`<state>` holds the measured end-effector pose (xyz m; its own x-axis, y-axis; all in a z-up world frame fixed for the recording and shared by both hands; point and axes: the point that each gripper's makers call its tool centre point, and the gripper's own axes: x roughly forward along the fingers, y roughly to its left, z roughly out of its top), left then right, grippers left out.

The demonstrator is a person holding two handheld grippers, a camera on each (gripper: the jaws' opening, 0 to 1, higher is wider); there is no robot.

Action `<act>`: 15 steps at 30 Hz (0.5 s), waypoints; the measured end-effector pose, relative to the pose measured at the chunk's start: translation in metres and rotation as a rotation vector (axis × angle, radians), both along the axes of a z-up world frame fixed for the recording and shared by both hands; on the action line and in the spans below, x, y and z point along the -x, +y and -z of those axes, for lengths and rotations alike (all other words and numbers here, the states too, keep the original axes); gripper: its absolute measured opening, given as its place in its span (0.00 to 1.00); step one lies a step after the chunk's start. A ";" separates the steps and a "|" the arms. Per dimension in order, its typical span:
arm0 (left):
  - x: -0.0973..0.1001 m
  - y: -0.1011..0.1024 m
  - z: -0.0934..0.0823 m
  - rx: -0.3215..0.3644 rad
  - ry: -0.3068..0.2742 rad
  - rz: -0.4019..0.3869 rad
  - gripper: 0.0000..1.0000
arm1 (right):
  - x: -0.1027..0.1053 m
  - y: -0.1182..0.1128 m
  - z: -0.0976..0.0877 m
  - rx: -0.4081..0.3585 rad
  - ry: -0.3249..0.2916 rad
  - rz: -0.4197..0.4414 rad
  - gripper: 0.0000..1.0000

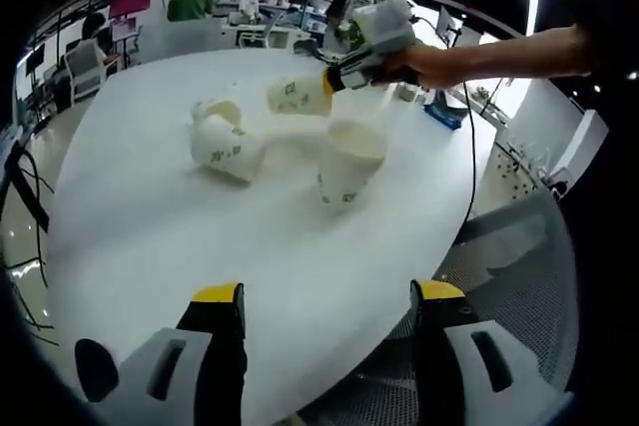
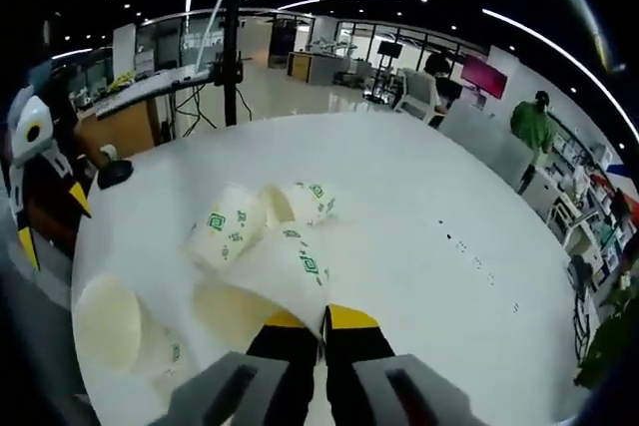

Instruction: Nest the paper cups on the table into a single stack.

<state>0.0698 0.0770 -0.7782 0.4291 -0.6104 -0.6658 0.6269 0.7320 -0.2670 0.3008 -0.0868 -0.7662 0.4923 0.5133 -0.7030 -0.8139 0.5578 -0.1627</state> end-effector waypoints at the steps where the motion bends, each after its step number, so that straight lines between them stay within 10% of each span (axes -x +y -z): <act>1: 0.000 -0.001 0.000 0.001 -0.002 0.002 0.66 | 0.000 -0.001 -0.005 0.004 -0.004 -0.012 0.00; 15: -0.002 -0.009 -0.004 0.014 -0.017 0.015 0.66 | 0.020 0.005 -0.033 0.066 -0.015 -0.162 0.00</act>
